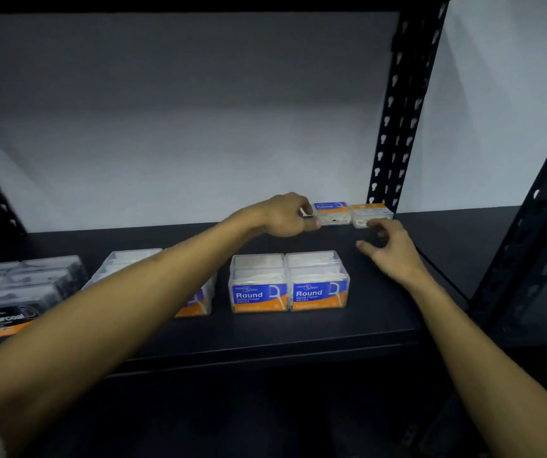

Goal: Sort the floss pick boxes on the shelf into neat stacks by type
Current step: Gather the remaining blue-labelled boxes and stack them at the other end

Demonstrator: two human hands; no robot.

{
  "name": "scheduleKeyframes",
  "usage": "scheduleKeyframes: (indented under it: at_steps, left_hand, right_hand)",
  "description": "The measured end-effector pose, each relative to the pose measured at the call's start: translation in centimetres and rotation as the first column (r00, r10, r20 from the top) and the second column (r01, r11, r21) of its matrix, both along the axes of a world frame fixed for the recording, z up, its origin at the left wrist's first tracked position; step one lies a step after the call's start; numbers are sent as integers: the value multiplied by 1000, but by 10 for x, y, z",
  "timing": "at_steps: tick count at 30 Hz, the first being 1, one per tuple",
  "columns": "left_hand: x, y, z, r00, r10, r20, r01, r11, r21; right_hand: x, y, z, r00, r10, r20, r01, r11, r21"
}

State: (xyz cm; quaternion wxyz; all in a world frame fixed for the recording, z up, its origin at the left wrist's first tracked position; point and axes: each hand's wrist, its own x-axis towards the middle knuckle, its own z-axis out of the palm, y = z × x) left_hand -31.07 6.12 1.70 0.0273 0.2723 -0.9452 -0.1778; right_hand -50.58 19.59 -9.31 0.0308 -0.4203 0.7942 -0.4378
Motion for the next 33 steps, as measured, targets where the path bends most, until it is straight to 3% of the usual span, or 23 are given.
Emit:
scheduleKeyframes:
  at_steps: [5,10,17,24,28,33]
  left_hand:
    - [-67,-38,-12,986,22,167,-9,997,-81]
    - [-116,-58,-23,966,2,260,54,977,-208]
    - [-133,-67,-35,962,-72,263,184,883,-431]
    - [-98,-75,-41,975,-117,190,170,940,-296]
    - [-68,-84,-40,981,-114,160,146,967,-208]
    - [-23,-88,-38,988,-45,149,56,996,-74]
  right_hand:
    - [-26,-21,-4,965,-42,-259,92,979,184]
    - [-51,-40,-9,930,-10,-367,139,935,327]
    - [-65,-51,-9,887,-19,-462,111,979,172]
    - [-54,-51,-4,799,4,-602,119,979,164]
    - [-46,-45,-2,875,66,-479,15,986,163]
    - [-27,-44,1,851,38,-524,107,964,244]
